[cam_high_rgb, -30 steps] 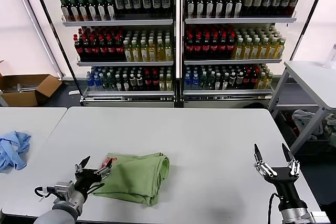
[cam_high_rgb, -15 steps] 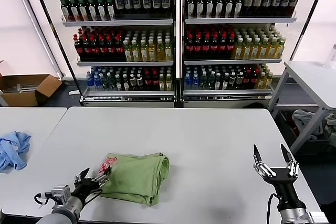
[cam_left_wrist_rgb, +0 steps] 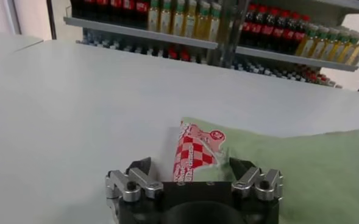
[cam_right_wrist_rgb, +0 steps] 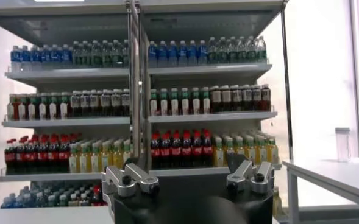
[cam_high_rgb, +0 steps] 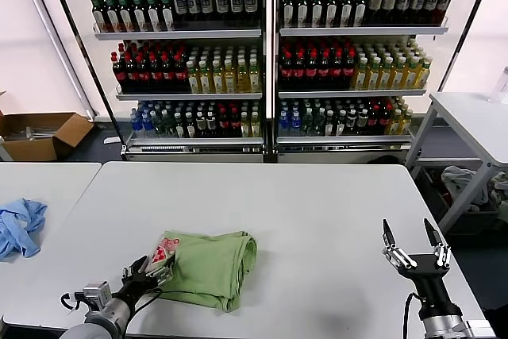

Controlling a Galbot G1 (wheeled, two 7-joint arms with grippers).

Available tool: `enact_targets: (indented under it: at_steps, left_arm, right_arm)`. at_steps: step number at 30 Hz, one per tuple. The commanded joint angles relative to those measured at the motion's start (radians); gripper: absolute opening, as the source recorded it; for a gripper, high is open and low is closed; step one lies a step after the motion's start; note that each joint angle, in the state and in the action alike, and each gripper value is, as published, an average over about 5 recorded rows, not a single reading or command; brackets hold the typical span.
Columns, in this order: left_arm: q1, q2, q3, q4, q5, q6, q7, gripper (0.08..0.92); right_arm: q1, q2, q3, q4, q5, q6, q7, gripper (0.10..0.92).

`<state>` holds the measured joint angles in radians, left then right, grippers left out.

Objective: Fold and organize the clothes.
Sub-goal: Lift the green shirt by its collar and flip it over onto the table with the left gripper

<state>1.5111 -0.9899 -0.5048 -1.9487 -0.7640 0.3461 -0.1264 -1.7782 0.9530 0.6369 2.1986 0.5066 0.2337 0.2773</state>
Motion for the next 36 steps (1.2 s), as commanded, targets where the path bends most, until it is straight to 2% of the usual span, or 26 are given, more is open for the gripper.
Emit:
enact_targets:
  at_steps: [1, 9, 15, 22, 25, 28, 33, 36]
  left_arm:
    - [0.003, 0.001, 0.017, 0.018, 0.030, -0.065, 0.037, 0.793]
    - [0.018, 0.011, 0.037, -0.008, 0.090, -0.119, 0.000, 0.576]
    - [0.027, 0.031, 0.027, -0.033, 0.109, -0.131, -0.023, 0.368]
    - [0.044, 0.068, -0.033, -0.069, 0.095, -0.129, -0.070, 0.169]
    - [0.062, 0.100, -0.139, -0.093, 0.063, -0.118, -0.105, 0.114]
    - [0.086, 0.142, -0.314, -0.113, 0.012, -0.095, -0.121, 0.106]
    - [0.100, 0.228, -0.642, -0.141, -0.082, -0.017, -0.062, 0.106]
    - [0.089, 0.277, -0.761, -0.173, -0.119, 0.035, -0.008, 0.106]
  right_arm:
    - [0.003, -0.001, 0.001, 0.000, 0.001, 0.000, 0.000, 0.823]
    - [0.014, 0.000, -0.004, -0.003, 0.002, -0.001, 0.000, 0.823]
    - [0.023, 0.000, -0.013, -0.006, 0.001, -0.002, 0.000, 0.823]
    - [0.050, -0.010, -0.025, -0.003, 0.002, -0.006, 0.001, 0.823]
    - [0.076, -0.016, -0.041, -0.003, 0.002, -0.012, 0.002, 0.823]
    - [0.103, -0.018, -0.062, -0.005, 0.003, -0.017, 0.003, 0.823]
    - [0.126, -0.023, -0.086, -0.017, 0.005, -0.015, 0.004, 0.823]
    - [0.129, -0.025, -0.089, -0.020, 0.006, -0.012, 0.004, 0.823]
